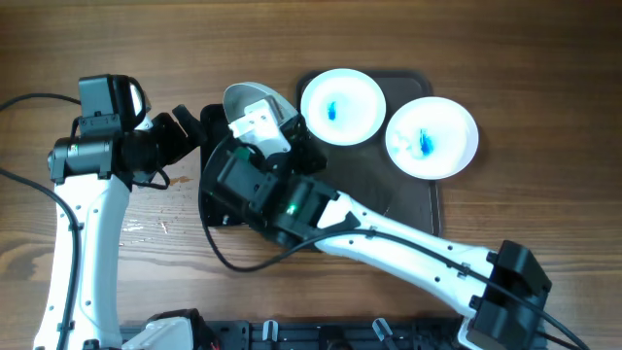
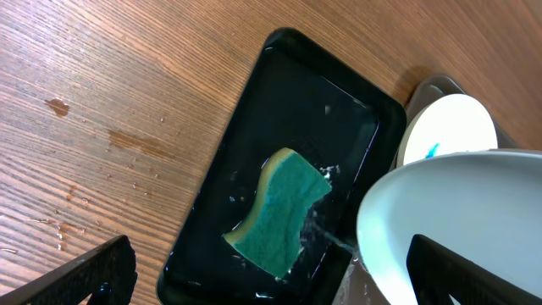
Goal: Clean dirty plates on tray and stack at the side
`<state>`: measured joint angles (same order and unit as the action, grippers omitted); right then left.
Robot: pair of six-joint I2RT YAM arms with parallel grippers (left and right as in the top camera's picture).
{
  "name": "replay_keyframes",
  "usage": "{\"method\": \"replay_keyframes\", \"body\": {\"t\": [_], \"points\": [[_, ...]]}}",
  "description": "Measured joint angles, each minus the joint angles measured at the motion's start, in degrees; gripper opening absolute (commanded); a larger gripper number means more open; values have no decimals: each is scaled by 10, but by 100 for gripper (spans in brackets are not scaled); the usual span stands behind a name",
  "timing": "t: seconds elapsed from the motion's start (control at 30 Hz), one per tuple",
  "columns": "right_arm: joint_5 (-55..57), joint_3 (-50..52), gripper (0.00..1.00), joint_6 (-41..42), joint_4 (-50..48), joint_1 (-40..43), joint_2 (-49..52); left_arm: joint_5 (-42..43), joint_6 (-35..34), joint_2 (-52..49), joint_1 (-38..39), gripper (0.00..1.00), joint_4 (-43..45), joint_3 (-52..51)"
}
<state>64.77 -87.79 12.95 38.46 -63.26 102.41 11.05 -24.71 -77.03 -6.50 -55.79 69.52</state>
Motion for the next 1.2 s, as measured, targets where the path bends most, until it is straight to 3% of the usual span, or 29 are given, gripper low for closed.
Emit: {"method": "replay_keyframes", "body": {"t": [0.7,0.8,0.93,1.1,1.2], "points": [[12,0,4,-4,-10,1,0,0,0,0,0,100,0,0],[-273,-1,4,106,40,134,-3,0,0,0,0,100,-1,0],[-645,-1,4,139,49,370,-39,2,0,0,0,100,-2,0],[-765,-9,4,149,148,679,-220,2,0,0,0,100,-2,0],[-761,1,5,153,180,879,-211,2,0,0,0,100,-1,0]]}}
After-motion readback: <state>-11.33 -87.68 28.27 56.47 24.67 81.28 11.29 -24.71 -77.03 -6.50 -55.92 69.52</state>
